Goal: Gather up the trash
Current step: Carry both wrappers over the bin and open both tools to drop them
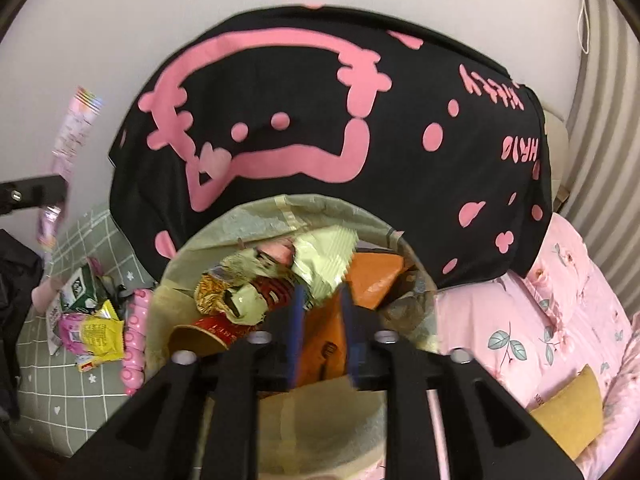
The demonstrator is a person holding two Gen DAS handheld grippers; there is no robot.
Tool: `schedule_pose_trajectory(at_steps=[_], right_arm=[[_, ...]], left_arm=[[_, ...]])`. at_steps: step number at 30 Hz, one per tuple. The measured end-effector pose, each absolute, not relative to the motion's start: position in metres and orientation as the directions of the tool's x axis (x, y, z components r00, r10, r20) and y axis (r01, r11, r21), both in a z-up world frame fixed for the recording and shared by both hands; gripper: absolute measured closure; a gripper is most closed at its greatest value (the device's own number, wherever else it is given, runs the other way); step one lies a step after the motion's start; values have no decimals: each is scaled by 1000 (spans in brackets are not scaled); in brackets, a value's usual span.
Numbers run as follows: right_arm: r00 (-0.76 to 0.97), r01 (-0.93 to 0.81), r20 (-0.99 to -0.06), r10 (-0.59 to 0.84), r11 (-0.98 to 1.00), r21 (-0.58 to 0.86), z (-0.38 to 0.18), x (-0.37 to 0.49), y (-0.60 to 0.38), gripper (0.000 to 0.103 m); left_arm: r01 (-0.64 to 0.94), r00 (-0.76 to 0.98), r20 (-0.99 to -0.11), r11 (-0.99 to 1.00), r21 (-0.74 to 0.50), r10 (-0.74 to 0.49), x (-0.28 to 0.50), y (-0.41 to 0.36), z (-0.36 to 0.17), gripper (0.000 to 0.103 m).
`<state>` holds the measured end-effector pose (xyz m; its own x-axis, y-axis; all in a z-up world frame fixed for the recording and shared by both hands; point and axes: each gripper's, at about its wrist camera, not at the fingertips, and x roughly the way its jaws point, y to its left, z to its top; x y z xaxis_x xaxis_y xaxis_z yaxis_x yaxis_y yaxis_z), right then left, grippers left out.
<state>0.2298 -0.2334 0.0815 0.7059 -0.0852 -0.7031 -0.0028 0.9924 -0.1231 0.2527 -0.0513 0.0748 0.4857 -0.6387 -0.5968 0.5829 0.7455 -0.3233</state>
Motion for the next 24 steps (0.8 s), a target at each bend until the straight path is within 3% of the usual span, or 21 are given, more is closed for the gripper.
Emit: schedule_pose_trajectory(at_steps=[10,17,24], right_arm=[[757,108,-638,-139,990,-87,114,183,-268,69],[746,211,-639,-187,977,-40,115,161,-305,69],[715,263,-668,-207,965,-18,101,153,-331,69]], left_arm=[[671,333,-618,640,-375,-712,262,-122,55,99],[693,274,-725,653,-307,-632,284,-186,11,99],[682,253,-767,671,-291,-590,307,-216,-17,99]])
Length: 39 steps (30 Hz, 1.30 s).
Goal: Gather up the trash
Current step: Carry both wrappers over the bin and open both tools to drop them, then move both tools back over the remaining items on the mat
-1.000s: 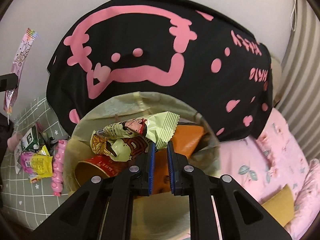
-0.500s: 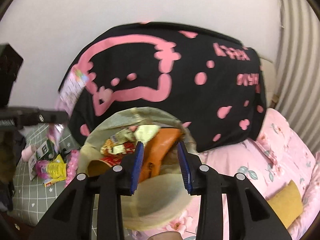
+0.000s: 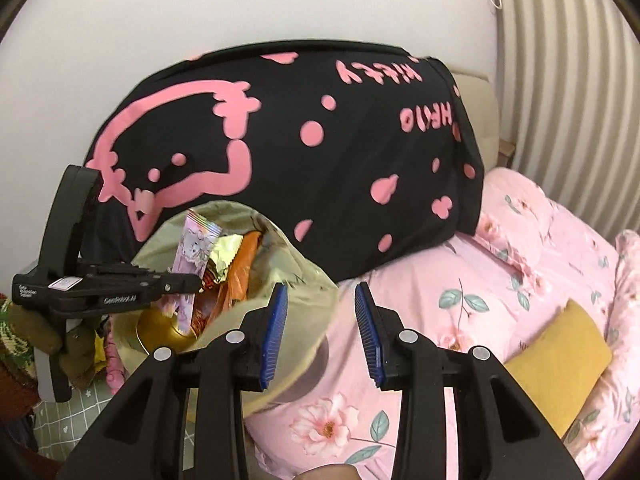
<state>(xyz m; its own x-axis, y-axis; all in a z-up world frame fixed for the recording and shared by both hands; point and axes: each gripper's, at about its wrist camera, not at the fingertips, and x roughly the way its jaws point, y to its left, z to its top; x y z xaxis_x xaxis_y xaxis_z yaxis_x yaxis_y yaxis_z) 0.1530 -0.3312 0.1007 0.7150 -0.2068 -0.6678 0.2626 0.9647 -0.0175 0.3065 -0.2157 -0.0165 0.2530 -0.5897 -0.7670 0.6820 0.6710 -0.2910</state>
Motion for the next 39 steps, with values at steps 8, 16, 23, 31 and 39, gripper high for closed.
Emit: schedule_pose_trajectory(at_steps=[8,16,23,31,39], right_arm=[[734,250,-653,-188,968,1,103,154,-338,69],[767,172,-628,-134,985,1,108,168,-310,69],[782,105,-616,-97,994,-23,108,185,-270,69],[786,75,-614,-77,997,-29,110,185,-250,69],[770,6,-638,-14,1000,-14,95,193,-212,69]], left_arm=[[700,249,-744,647,-304,-620,291,-217,-1,60],[663,319,-708,682,-308,-630,258,-162,22,59],[597,358,-698,727,-341,-621,252,-113,26,56],[549,417,-671,758,-352,-614,240,-63,23,55],[393,577,-675,881,-264,-459,230,25,5,55]])
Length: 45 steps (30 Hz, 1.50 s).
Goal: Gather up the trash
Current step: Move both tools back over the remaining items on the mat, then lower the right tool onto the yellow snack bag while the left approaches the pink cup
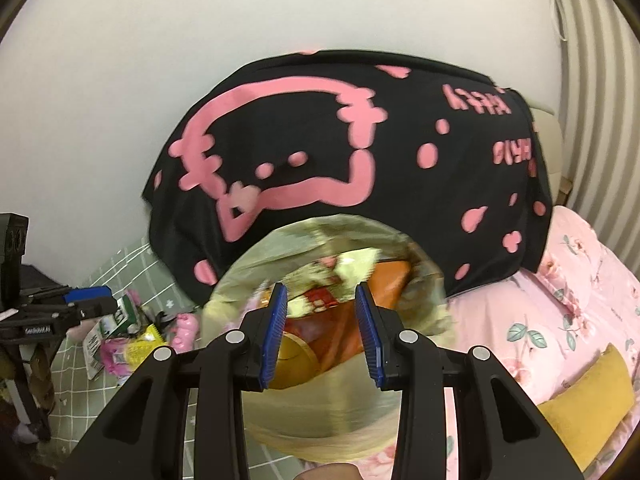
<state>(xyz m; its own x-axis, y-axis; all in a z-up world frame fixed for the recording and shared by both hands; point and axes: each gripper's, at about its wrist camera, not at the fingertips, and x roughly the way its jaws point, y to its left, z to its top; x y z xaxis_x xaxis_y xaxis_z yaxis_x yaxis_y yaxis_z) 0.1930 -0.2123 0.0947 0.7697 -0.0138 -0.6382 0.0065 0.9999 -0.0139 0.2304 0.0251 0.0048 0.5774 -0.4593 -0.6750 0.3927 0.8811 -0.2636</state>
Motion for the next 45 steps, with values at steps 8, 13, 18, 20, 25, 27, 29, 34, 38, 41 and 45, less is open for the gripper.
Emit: schedule_pose_trajectory(at_steps=[8,13,18,20,25,27,29,34,38,41,45], right_arm=[[713,-142,-694,102,990,-1,64,203,-147,69],[655,-248,-735,175,969,10,37,208,-103,69],[590,-313,-778,219,949,29,11,215,-69,69],[565,-329,-791,235,943,45,2,218,-56,69],[517,-374,-820,244,927,39,-17,225,-25,69],[509,-381,-826,241,924,35,-22,228,-16,69],[491,-390,-839,235,920,29,-30,231,-9,69],[485,-418,-843,234,908,11,-42,241,4,69],[479,-427,-848,228,904,2,-47,258,6,69],[460,-410,-859,224,912,18,-47,262,-1,69],[433,-396,-878,204,918,18,-53,252,-10,69]], left_arm=[[171,652,-709,963,-207,-268,219,115,-13,55],[107,667,-712,974,-202,-221,205,149,-15,55],[88,667,-720,980,-179,-191,193,163,-17,55],[72,666,-723,981,-181,-182,188,171,-19,55],[50,661,-731,982,-184,-171,181,184,-24,55],[51,660,-734,984,-171,-162,180,187,-26,55],[52,661,-732,983,-173,-164,180,190,-27,55],[40,667,-724,979,-202,-177,182,203,-30,54],[19,662,-725,971,-239,-192,187,214,-35,54],[15,659,-721,962,-272,-214,189,219,-36,54],[25,662,-707,951,-309,-247,195,221,-33,54]])
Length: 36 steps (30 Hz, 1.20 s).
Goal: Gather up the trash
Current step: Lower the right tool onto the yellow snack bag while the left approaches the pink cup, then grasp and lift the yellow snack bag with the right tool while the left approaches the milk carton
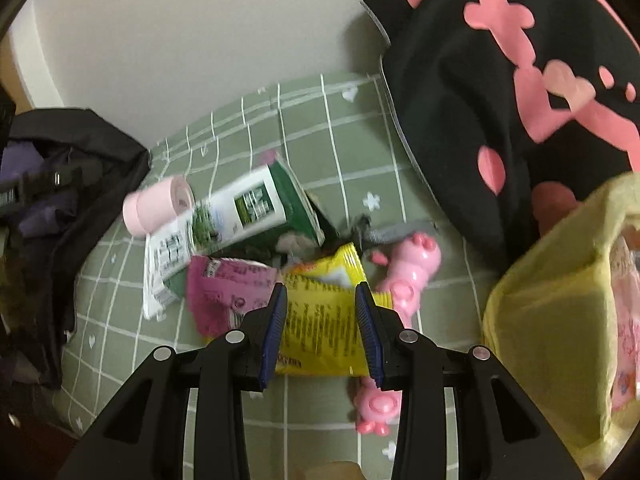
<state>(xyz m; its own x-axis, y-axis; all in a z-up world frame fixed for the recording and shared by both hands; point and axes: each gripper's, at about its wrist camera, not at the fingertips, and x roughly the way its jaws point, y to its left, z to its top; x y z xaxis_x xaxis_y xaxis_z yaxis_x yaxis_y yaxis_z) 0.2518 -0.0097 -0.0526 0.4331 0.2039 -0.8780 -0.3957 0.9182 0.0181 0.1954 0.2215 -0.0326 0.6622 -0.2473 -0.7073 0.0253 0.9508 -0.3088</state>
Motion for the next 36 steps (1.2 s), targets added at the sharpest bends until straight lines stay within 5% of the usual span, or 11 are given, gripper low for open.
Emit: schedule_pose_trajectory(at_steps=[17,29,36], right_arm=[[449,-275,-888,104,961,-27,-58,222,-48,69],[468,-125,-827,311,950,286,-48,201,-61,69],[471,57,-831,295,930,362,-72,229,-34,60]], left_arm=[[197,606,-718,939,-283,-344,222,180,-36,54],[156,612,-723,945,-288,-321,222,194,-40,54],[125,608,-738,953,-277,-294,222,199,-44,53]])
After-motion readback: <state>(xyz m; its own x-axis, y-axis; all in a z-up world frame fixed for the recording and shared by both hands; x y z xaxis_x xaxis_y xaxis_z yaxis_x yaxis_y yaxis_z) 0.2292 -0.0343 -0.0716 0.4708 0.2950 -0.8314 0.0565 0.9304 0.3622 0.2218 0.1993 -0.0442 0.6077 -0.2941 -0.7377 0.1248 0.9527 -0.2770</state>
